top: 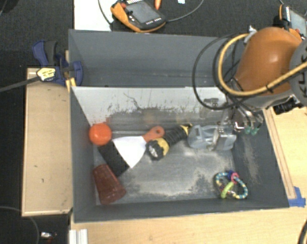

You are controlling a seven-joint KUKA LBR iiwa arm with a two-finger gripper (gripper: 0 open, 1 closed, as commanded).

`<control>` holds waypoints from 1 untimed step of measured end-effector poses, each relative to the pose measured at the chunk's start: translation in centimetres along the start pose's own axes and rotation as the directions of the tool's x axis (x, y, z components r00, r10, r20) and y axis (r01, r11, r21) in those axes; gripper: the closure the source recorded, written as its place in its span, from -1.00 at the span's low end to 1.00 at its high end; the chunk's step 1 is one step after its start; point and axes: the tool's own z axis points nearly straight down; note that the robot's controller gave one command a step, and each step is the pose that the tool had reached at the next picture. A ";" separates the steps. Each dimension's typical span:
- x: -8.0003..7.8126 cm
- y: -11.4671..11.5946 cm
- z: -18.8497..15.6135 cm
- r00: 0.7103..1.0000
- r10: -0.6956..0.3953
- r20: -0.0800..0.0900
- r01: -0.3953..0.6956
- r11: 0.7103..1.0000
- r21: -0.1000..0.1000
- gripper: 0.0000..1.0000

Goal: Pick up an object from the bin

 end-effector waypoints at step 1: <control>0.0 0.0 0.0 1.000 0.000 0.000 0.000 1.000 0.000 -1.00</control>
Offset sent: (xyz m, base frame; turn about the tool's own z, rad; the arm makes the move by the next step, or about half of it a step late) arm 0.0019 0.0078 -0.0495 0.1922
